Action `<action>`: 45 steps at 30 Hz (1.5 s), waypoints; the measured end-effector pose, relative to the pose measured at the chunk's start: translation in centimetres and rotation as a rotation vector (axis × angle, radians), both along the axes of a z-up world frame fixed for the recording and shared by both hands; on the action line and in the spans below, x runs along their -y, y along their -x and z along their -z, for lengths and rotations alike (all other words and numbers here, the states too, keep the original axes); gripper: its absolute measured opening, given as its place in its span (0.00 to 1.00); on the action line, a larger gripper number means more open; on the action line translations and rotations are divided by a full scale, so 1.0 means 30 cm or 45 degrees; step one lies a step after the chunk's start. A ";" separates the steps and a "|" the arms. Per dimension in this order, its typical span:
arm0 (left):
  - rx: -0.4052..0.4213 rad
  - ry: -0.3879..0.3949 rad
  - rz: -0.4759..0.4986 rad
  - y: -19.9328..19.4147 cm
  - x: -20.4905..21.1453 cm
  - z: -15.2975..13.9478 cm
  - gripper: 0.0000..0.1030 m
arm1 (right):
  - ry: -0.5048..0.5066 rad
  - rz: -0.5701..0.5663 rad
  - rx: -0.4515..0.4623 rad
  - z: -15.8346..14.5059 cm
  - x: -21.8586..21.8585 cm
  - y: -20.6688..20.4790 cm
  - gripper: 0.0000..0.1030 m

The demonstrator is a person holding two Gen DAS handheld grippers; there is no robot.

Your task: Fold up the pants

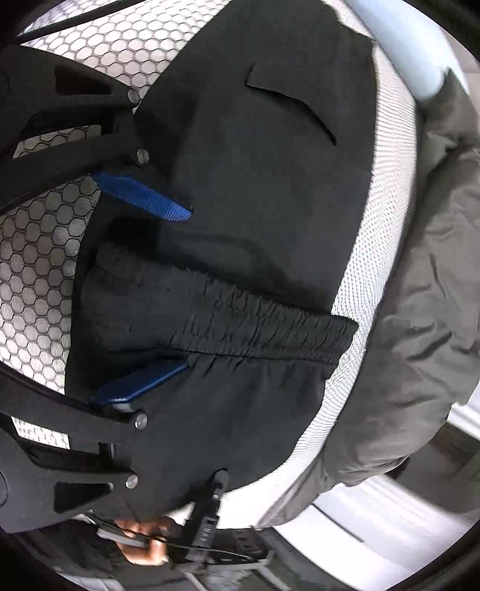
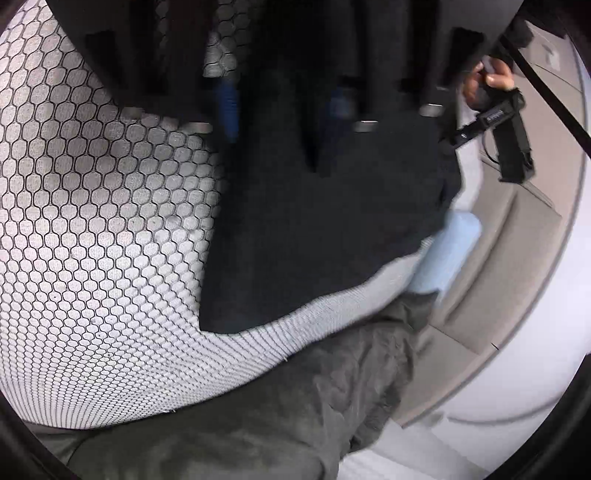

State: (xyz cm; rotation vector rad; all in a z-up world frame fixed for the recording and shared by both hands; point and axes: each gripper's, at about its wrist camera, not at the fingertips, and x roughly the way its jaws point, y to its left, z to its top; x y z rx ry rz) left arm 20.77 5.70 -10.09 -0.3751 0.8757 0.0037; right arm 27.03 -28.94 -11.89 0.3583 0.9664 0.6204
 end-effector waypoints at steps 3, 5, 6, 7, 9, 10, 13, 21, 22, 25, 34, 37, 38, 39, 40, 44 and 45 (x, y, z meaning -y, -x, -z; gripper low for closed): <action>-0.002 0.021 0.047 0.012 0.040 -0.006 0.59 | -0.071 -0.019 0.021 -0.015 0.001 0.000 0.11; -0.009 0.012 0.104 -0.011 0.079 -0.005 0.59 | -0.092 0.013 0.038 -0.030 0.026 -0.017 0.08; -0.010 0.002 0.129 0.022 0.103 -0.006 0.59 | -0.077 0.028 0.048 -0.037 0.038 -0.031 0.07; -0.013 -0.005 0.153 0.045 0.124 -0.008 0.59 | -0.063 0.048 0.054 -0.042 0.058 -0.033 0.07; -0.021 -0.046 0.190 0.085 0.171 -0.009 0.59 | -0.041 0.055 0.054 -0.050 0.084 -0.077 0.08; -0.023 -0.075 0.199 0.101 0.192 -0.013 0.59 | -0.013 0.043 0.040 -0.048 0.091 -0.094 0.10; -0.026 -0.048 0.207 0.119 0.191 -0.018 0.59 | 0.009 0.037 -0.023 -0.036 0.073 -0.132 0.30; 0.097 0.171 0.103 0.170 0.082 -0.075 0.59 | 0.117 0.245 0.157 -0.160 0.105 0.029 0.68; 0.081 0.137 0.102 0.169 0.086 -0.070 0.59 | 0.132 0.266 0.190 -0.176 0.102 0.064 0.68; -0.017 0.043 0.099 0.148 0.099 -0.030 0.58 | 0.252 0.240 0.316 -0.232 0.033 0.182 0.68; 0.126 0.099 0.065 0.125 0.091 -0.146 0.58 | 0.373 0.016 0.270 -0.144 -0.164 0.281 0.79; 0.099 -0.003 0.158 -0.005 0.158 -0.188 0.61 | 0.397 -0.022 0.243 -0.110 -0.181 0.287 0.79; 0.081 -0.049 0.179 -0.048 0.180 -0.189 0.61 | 0.412 -0.035 0.246 -0.104 -0.187 0.288 0.79; 0.042 -0.119 0.180 -0.109 0.206 -0.181 0.61 | 0.434 -0.050 0.262 -0.097 -0.190 0.293 0.79; 0.015 -0.153 0.179 -0.159 0.222 -0.172 0.61 | 0.442 -0.061 0.277 -0.092 -0.189 0.297 0.79; -0.092 -0.082 0.140 -0.265 0.199 -0.095 0.49 | 0.447 -0.072 0.281 -0.056 -0.169 0.309 0.79; -0.092 -0.052 0.133 -0.272 0.184 -0.084 0.39 | 0.460 -0.081 0.292 -0.054 -0.170 0.315 0.79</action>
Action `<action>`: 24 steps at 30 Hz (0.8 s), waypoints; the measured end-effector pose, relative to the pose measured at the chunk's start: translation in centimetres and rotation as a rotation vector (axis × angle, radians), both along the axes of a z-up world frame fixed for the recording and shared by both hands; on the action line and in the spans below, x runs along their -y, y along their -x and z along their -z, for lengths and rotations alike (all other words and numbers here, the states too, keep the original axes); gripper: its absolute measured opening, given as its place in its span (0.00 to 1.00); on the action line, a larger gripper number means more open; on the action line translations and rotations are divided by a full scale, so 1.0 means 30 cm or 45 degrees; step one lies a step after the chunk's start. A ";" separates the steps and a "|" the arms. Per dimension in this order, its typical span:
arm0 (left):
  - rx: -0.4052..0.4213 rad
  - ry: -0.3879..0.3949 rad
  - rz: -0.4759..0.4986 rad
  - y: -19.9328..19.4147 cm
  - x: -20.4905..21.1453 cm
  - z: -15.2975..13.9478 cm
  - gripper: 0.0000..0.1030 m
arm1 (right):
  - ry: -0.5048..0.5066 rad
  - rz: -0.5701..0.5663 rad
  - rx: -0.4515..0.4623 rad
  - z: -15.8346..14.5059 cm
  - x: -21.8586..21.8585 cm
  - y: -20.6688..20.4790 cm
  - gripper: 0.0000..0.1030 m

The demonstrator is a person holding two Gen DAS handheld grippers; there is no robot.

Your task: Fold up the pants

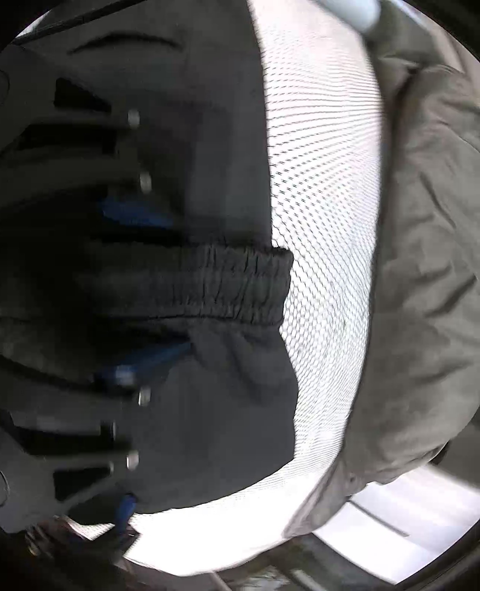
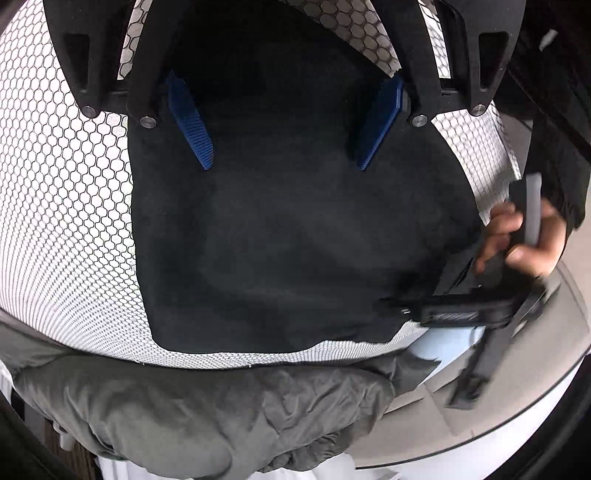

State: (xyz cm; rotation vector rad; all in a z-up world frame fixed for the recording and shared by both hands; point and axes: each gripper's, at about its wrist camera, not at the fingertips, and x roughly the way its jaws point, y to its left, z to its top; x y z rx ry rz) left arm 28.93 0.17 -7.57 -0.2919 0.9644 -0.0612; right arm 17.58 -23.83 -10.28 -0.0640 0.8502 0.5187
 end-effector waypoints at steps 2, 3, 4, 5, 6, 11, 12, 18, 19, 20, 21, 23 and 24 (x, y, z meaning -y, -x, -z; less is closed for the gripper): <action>0.000 0.073 -0.021 -0.010 -0.039 0.016 0.38 | 0.021 -0.025 0.012 0.002 -0.003 0.012 0.79; 0.002 0.105 -0.042 -0.009 -0.062 0.021 0.38 | 0.024 -0.032 0.015 0.004 0.000 0.015 0.79; 0.001 0.115 -0.048 -0.005 -0.072 0.026 0.40 | 0.025 -0.037 0.015 0.006 0.003 0.016 0.80; 0.003 0.128 -0.047 -0.001 -0.080 0.031 0.42 | 0.024 -0.042 0.011 0.009 0.004 0.017 0.80; 0.011 0.135 -0.055 0.006 -0.083 0.031 0.46 | 0.025 -0.043 0.009 0.009 0.004 0.017 0.80; 0.092 0.007 -0.066 0.104 -0.053 -0.050 0.49 | 0.040 -0.020 0.033 -0.014 -0.016 0.026 0.81; 0.151 -0.029 -0.041 0.152 -0.034 -0.089 0.50 | 0.018 -0.026 0.042 -0.022 -0.018 0.031 0.81; 0.264 -0.165 0.188 0.289 0.162 -0.088 0.67 | -0.038 -0.061 0.091 -0.041 -0.074 0.049 0.66; 0.238 -0.196 0.206 0.287 0.181 -0.066 0.67 | -0.017 -0.066 0.062 -0.024 -0.095 0.039 0.58; 0.198 -0.229 0.226 0.275 0.198 -0.038 0.67 | 0.009 -0.061 0.048 -0.010 -0.114 0.032 0.57; 0.159 -0.279 0.241 0.270 0.199 -0.005 0.66 | 0.042 -0.060 0.048 0.001 -0.126 0.028 0.57; 0.139 -0.310 0.236 0.267 0.175 0.022 0.70 | 0.121 -0.058 0.071 0.009 -0.127 0.024 0.57; 0.125 -0.271 0.229 0.265 0.155 0.029 0.76 | 0.141 -0.040 0.076 0.008 -0.113 0.022 0.57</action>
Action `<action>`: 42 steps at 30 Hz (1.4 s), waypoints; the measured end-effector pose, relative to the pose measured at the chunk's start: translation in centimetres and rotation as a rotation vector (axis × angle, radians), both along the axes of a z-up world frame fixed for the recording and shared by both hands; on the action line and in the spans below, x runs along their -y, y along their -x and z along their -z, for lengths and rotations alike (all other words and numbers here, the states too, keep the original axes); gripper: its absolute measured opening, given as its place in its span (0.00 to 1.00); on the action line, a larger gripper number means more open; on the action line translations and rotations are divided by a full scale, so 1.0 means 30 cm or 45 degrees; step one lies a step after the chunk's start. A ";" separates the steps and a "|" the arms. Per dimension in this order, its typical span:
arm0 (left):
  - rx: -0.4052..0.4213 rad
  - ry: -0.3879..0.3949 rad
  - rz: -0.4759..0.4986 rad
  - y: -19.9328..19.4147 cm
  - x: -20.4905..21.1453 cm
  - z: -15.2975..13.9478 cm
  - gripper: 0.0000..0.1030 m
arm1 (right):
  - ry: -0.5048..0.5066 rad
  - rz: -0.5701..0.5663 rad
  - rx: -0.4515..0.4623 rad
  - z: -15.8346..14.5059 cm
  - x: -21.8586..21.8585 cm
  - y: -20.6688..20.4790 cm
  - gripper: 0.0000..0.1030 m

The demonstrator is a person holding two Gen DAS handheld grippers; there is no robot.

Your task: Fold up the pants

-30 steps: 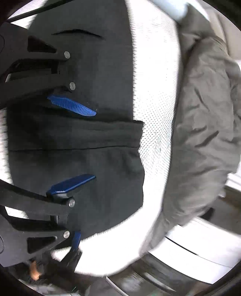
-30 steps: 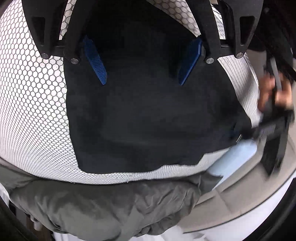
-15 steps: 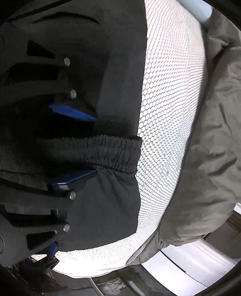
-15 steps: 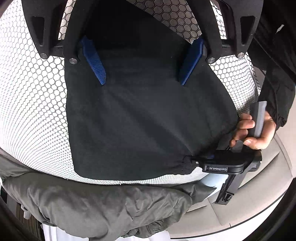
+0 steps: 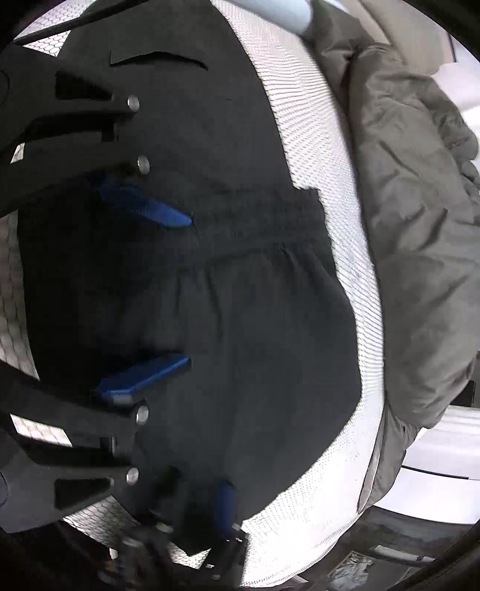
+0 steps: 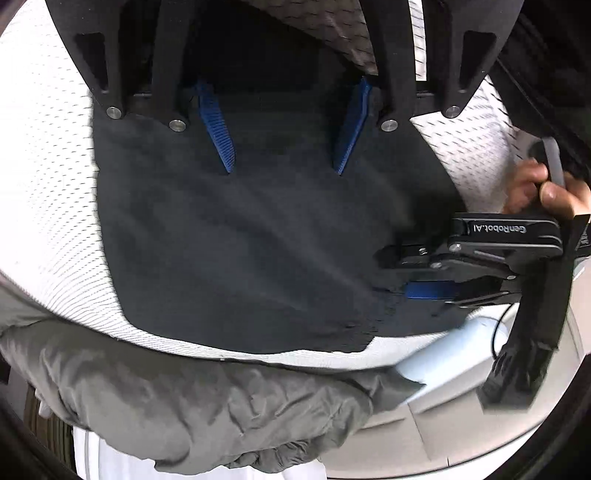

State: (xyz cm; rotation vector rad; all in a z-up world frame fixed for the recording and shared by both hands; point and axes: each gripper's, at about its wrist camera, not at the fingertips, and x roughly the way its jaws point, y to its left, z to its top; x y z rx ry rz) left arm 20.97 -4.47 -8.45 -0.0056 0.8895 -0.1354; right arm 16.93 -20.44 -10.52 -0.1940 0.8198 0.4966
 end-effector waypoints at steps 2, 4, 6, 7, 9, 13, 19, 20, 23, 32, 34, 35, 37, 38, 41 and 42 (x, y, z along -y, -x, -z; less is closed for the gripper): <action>-0.034 0.098 -0.019 -0.002 -0.045 0.004 0.80 | 0.013 0.073 0.007 -0.002 0.059 -0.007 0.57; -0.026 0.112 -0.023 0.022 -0.057 0.000 0.80 | -0.046 0.084 -0.012 -0.007 0.106 -0.015 0.57; 0.023 0.073 -0.044 0.038 -0.070 -0.035 0.80 | -0.095 0.088 -0.011 -0.026 0.129 -0.012 0.58; 0.041 0.075 -0.049 0.046 -0.077 -0.048 0.80 | -0.110 0.095 0.003 -0.040 0.133 -0.014 0.60; 0.079 0.098 -0.084 0.035 -0.106 -0.076 0.80 | -0.151 0.107 0.054 -0.079 0.139 -0.014 0.64; 0.138 0.142 -0.177 -0.024 -0.170 -0.126 0.74 | -0.140 0.132 0.095 -0.125 0.116 -0.048 0.66; 0.158 0.231 -0.182 -0.203 -0.198 -0.174 0.31 | -0.081 0.110 0.017 -0.133 0.006 -0.205 0.65; 0.142 0.244 -0.167 -0.236 -0.190 -0.165 0.26 | -0.087 0.104 -0.002 -0.133 -0.010 -0.234 0.64; 0.055 0.244 -0.132 -0.306 -0.161 -0.109 0.16 | -0.109 0.072 -0.029 -0.143 -0.069 -0.324 0.62; -0.043 0.346 -0.126 -0.365 -0.217 0.024 0.09 | 0.009 0.156 -0.113 -0.038 -0.104 -0.527 0.28; -0.038 0.359 -0.114 -0.366 -0.228 0.030 0.09 | 0.035 0.249 -0.071 -0.059 -0.039 -0.542 0.28; -0.036 0.364 -0.114 -0.368 -0.231 0.030 0.09 | 0.048 0.297 -0.045 -0.069 -0.004 -0.546 0.28; -0.029 0.356 -0.121 -0.361 -0.226 0.028 0.09 | 0.004 0.343 -0.035 -0.083 0.053 -0.543 0.28; -0.021 0.342 -0.126 -0.356 -0.221 0.020 0.09 | -0.046 0.351 -0.042 -0.095 0.081 -0.532 0.29; 0.015 0.253 -0.145 -0.296 -0.184 -0.039 0.09 | -0.079 0.323 -0.008 -0.141 0.068 -0.442 0.42; 0.053 0.244 -0.129 -0.254 -0.169 -0.072 0.09 | -0.097 0.277 0.002 -0.153 0.050 -0.404 0.49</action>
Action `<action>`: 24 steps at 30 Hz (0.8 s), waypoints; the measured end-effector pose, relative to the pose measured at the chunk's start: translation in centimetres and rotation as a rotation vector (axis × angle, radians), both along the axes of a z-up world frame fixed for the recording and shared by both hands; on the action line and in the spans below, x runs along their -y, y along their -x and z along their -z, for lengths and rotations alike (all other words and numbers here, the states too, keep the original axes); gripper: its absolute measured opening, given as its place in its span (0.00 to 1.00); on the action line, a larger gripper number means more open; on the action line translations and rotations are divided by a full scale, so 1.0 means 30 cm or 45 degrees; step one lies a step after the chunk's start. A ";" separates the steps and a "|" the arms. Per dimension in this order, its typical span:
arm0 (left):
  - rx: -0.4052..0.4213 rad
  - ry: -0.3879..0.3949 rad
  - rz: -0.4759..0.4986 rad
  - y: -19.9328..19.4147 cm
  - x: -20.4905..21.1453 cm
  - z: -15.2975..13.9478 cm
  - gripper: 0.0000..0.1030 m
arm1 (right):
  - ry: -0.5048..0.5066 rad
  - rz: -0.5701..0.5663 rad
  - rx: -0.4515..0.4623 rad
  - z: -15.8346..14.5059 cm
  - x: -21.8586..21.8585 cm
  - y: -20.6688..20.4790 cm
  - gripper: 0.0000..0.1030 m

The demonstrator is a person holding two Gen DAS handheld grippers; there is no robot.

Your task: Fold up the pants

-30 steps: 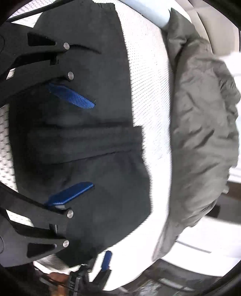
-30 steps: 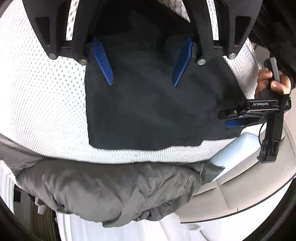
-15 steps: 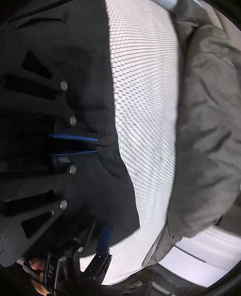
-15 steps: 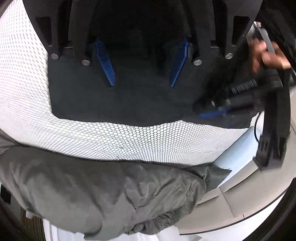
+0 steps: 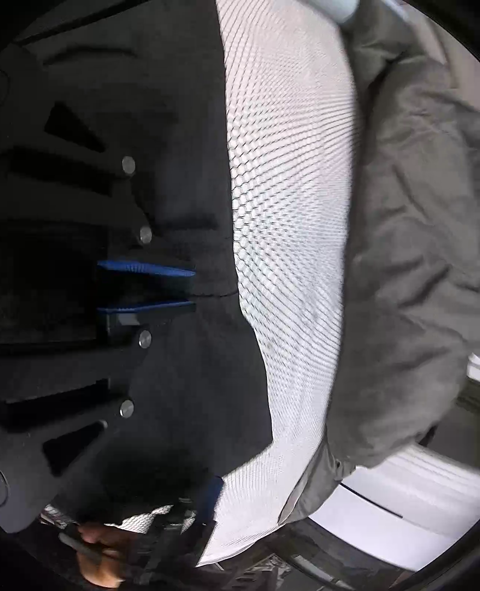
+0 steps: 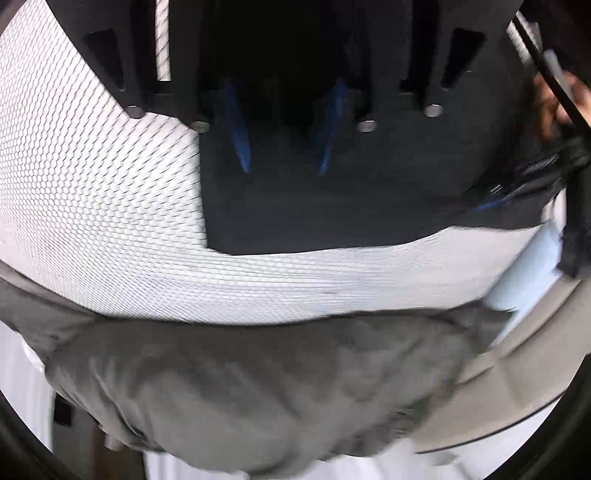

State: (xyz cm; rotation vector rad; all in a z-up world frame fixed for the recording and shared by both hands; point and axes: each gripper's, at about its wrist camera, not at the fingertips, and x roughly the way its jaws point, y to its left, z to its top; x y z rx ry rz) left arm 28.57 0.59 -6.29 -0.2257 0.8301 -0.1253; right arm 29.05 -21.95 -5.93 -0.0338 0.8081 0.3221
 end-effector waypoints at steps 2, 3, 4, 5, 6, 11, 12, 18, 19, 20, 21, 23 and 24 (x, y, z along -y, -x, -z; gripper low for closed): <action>0.037 -0.003 0.041 0.071 0.028 -0.033 0.10 | -0.023 -0.125 0.026 -0.016 -0.068 0.088 0.53; 0.038 -0.007 0.057 0.098 0.041 -0.032 0.11 | -0.005 -0.172 0.019 -0.016 -0.103 0.115 0.53; 0.024 -0.018 0.082 0.130 0.059 -0.021 0.12 | 0.010 -0.208 0.013 -0.013 -0.137 0.138 0.53; 0.000 -0.038 0.099 0.153 0.081 -0.005 0.12 | 0.020 -0.248 0.007 -0.006 -0.172 0.156 0.53; -0.032 -0.079 0.113 0.168 0.102 0.017 0.12 | 0.038 -0.282 -0.004 0.009 -0.205 0.171 0.53; -0.034 -0.098 0.104 0.204 0.062 0.079 0.22 | 0.211 -0.250 -0.031 0.103 -0.210 0.204 0.53; -0.033 -0.059 0.083 0.207 0.030 0.087 0.28 | 0.229 -0.210 -0.020 0.109 -0.177 0.212 0.53; -0.026 -0.026 -0.102 0.267 -0.093 0.059 0.46 | 0.151 -0.041 0.051 0.074 0.011 0.297 0.61; -0.008 0.004 -0.130 0.296 -0.114 0.045 0.49 | 0.104 -0.042 0.071 0.058 0.026 0.326 0.72; 0.021 0.058 -0.178 0.345 -0.153 0.027 0.51 | 0.065 -0.049 0.088 0.051 0.034 0.347 0.80; 0.039 0.098 -0.215 0.385 -0.186 0.015 0.59 | 0.027 -0.059 0.110 0.037 0.048 0.377 0.87; 0.081 0.224 -0.358 0.475 -0.278 -0.004 0.75 | -0.008 -0.082 0.151 0.024 0.036 0.410 0.89; 0.092 0.265 -0.439 0.520 -0.315 -0.011 0.76 | -0.018 -0.093 0.160 0.023 0.029 0.427 0.92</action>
